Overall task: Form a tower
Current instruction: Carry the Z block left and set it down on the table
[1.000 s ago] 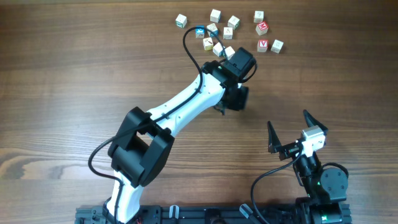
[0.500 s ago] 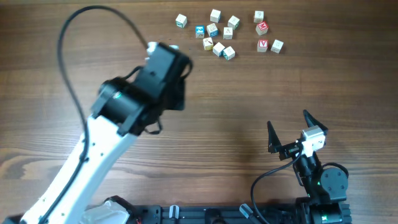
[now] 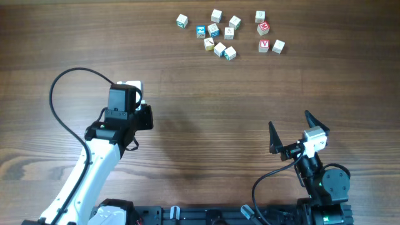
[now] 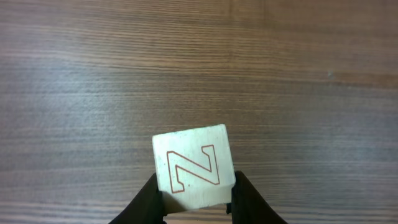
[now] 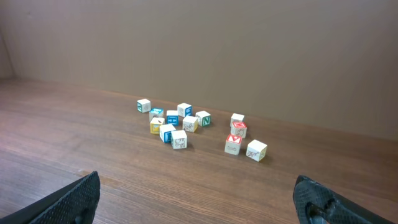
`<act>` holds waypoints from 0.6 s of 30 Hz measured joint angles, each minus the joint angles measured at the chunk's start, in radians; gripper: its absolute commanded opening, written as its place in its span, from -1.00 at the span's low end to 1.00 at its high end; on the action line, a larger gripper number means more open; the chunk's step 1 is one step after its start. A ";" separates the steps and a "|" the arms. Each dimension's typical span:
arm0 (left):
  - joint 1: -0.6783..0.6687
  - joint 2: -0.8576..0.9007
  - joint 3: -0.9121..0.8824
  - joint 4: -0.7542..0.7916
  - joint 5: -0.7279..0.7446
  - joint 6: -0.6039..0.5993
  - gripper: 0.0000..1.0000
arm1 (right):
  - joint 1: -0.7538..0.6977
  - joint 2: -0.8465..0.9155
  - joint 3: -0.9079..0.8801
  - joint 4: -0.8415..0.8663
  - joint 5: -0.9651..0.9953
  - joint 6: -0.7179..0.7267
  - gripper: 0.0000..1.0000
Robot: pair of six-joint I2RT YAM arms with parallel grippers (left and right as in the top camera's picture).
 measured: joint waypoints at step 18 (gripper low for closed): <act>0.001 0.235 -0.001 0.033 0.001 0.086 -0.02 | 0.000 0.000 0.000 0.000 0.000 0.000 0.99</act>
